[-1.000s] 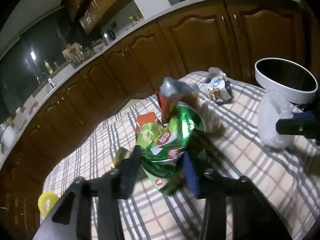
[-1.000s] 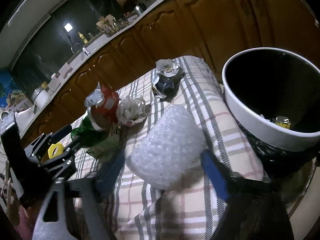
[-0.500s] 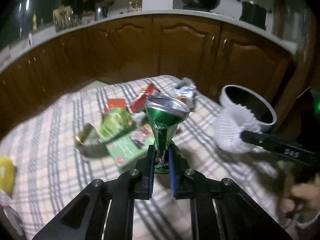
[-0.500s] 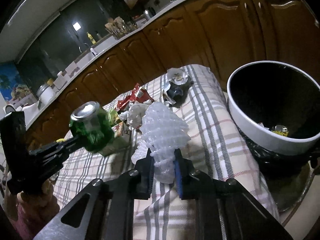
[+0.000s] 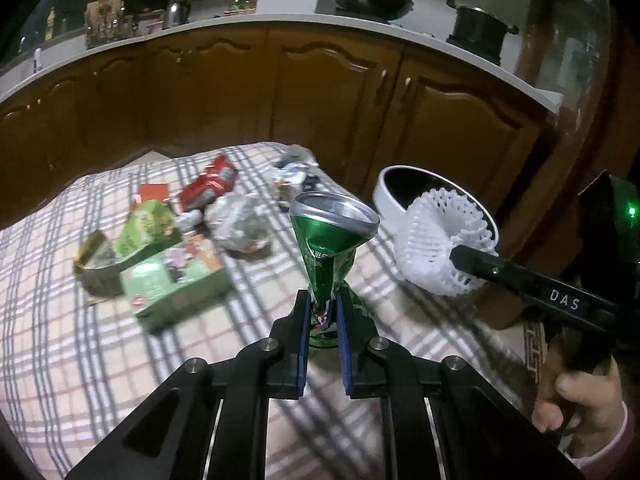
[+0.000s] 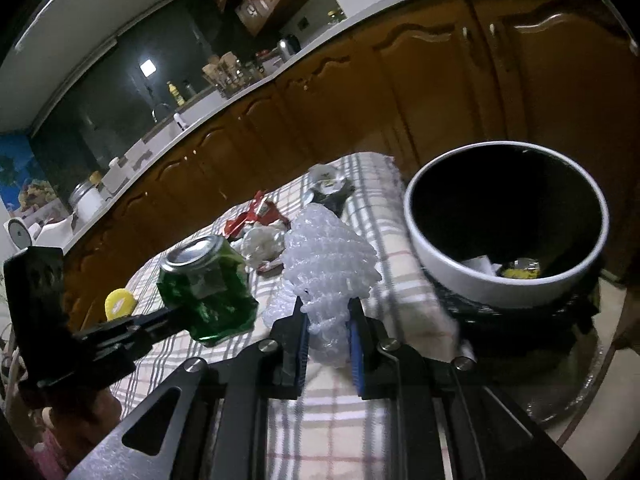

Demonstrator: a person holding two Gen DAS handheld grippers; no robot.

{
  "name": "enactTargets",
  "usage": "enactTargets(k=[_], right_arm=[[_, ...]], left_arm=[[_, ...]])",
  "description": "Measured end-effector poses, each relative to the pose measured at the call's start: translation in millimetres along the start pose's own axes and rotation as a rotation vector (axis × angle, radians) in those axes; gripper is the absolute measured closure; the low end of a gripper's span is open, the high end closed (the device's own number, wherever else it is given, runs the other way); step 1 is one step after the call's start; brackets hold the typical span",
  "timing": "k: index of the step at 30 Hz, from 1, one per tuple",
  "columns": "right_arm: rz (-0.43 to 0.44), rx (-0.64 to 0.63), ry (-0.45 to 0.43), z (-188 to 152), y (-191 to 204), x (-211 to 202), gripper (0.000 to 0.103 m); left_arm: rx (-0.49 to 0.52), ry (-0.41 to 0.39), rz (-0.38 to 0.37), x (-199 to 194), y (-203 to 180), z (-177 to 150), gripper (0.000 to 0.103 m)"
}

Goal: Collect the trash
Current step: 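Grasp the green can with the left tool while the right tool grasps the white foam net, then carry the can and foam net over the bowl and open both tools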

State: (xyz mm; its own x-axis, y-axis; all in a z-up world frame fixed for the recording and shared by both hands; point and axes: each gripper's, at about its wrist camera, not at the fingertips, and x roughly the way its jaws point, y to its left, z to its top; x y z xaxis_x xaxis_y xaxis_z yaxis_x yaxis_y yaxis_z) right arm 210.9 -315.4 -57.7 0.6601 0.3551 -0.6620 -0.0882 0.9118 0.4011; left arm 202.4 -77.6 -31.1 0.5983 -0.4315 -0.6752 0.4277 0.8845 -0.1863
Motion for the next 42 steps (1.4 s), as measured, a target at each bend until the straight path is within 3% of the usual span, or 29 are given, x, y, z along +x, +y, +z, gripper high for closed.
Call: enactTargets(k=[24,42], right_arm=[[-0.135,0.063,-0.097,22,-69,-40,0.086],[-0.212,0.064,-0.086,43,-107,-32,0.086]], left_arm=[[0.077,-0.014,-0.091,71,-60,50,0.092],[0.073,0.015,-0.122,129,-84,82,0.092]])
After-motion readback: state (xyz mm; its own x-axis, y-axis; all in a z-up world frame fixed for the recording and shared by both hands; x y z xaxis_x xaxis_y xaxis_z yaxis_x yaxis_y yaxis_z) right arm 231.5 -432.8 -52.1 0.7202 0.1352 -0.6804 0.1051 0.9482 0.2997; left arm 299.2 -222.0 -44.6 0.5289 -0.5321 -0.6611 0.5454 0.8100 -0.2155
